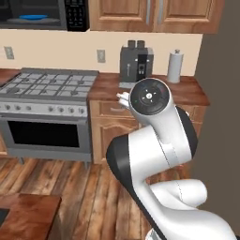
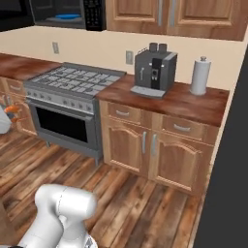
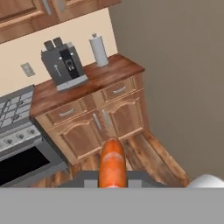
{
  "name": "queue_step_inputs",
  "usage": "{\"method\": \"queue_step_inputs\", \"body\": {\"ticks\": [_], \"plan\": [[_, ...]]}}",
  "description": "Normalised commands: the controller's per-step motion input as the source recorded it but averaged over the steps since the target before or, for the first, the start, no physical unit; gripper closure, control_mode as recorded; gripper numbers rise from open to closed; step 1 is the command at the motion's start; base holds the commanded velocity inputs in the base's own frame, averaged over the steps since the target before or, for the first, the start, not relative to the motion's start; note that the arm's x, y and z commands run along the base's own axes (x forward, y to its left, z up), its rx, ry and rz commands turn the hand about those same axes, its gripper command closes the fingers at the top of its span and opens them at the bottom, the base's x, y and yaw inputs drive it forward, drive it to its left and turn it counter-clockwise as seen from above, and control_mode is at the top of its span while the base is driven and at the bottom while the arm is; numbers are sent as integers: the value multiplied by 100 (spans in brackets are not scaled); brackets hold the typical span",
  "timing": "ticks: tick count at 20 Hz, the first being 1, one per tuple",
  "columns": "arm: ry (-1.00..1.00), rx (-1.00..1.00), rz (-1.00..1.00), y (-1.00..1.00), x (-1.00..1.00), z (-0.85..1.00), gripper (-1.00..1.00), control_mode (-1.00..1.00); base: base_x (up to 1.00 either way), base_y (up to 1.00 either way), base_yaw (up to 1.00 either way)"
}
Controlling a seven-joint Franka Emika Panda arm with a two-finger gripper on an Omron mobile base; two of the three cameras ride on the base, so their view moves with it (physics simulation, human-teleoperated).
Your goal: Transport the shrimp from the fridge to the microwave and turn on the microwave.
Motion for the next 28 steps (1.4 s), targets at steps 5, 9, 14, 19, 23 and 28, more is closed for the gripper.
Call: {"method": "queue_step_inputs", "body": {"ticks": [5, 9, 14, 19, 23, 28], "plan": [[0, 0, 0, 0, 0, 0, 100, 100, 82, -20, 27], [0, 0, 0, 0, 0, 0, 100, 100, 83, -9, 34], [0, 0, 0, 0, 0, 0, 100, 100, 76, 0, 47], [0, 0, 0, 0, 0, 0, 100, 100, 56, 8, 50], [0, 0, 0, 0, 0, 0, 100, 100, 56, 11, 48], [0, 0, 0, 0, 0, 0, 100, 100, 68, 5, 45]]}}
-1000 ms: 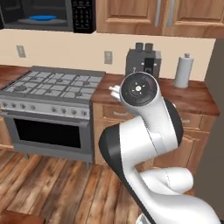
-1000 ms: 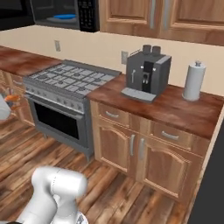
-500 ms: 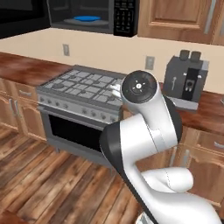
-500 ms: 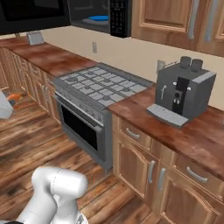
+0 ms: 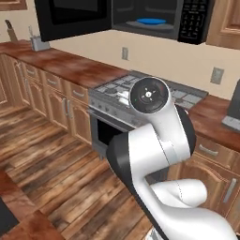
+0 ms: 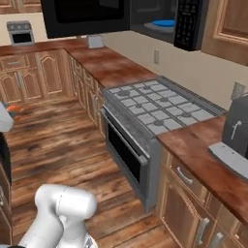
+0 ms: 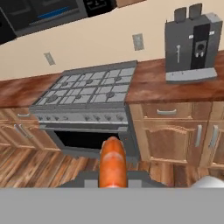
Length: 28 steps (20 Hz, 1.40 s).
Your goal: Transport the shrimp from the fridge to the microwave and turn on the microwave.
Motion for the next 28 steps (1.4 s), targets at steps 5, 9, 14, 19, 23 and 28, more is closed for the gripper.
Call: {"method": "queue_step_inputs", "body": {"ticks": [5, 9, 14, 19, 23, 28], "plan": [[0, 0, 0, 0, 0, 0, 100, 100, 81, -1, 31], [0, 0, 0, 0, 0, 0, 100, 100, 82, -8, 8], [0, 0, 0, 0, 0, 0, 100, 100, 79, -3, 0], [0, 0, 0, 0, 0, 0, 100, 100, 68, 0, -17], [0, 0, 0, 0, 0, 0, 100, 100, 56, 6, -42], [0, 0, 0, 0, 0, 0, 100, 100, 54, 8, -45]]}}
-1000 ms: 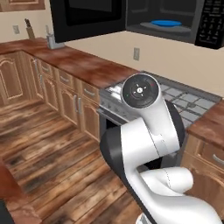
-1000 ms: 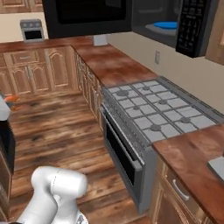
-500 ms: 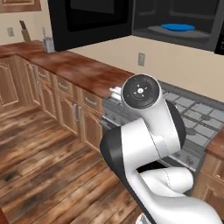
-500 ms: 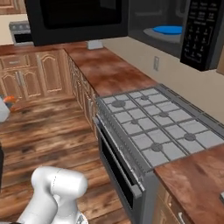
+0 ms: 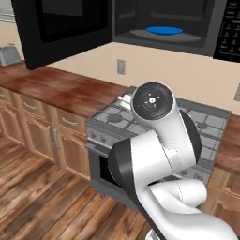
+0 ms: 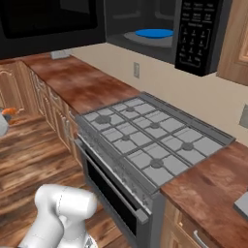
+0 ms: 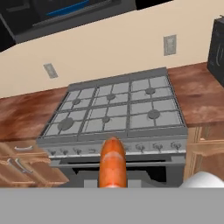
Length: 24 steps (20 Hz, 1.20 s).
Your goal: Transport the shrimp from the fridge to the microwave and turn on the microwave.
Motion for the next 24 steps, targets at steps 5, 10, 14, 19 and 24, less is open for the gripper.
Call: {"method": "queue_step_inputs", "body": {"ticks": [5, 10, 14, 19, 24], "plan": [[0, 0, 0, 0, 0, 0, 100, 100, 62, 3, -35], [0, 0, 0, 0, 0, 0, 100, 100, 44, 20, -38], [0, 0, 0, 0, 0, 0, 100, 100, 8, 37, -45], [0, 0, 0, 0, 0, 0, 100, 100, 6, 36, -41], [0, 0, 0, 0, 0, 0, 100, 100, 9, 43, -27]]}}
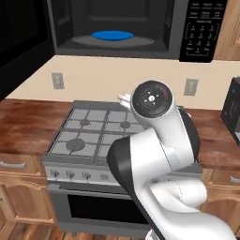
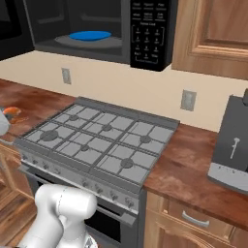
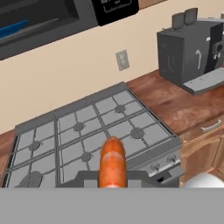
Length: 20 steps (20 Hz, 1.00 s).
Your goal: Transport the shrimp from the fridge to the microwave and turn on the microwave.
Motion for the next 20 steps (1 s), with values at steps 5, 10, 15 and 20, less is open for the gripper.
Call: {"method": "queue_step_inputs", "body": {"ticks": [5, 10, 15, 20], "plan": [[0, 0, 0, 0, 0, 0, 100, 100, 6, 45, -9], [0, 0, 0, 0, 0, 0, 100, 100, 0, 37, 0], [0, 0, 0, 0, 0, 0, 100, 100, 1, 17, -23], [0, 0, 0, 0, 0, 0, 100, 100, 0, 38, -35]]}}
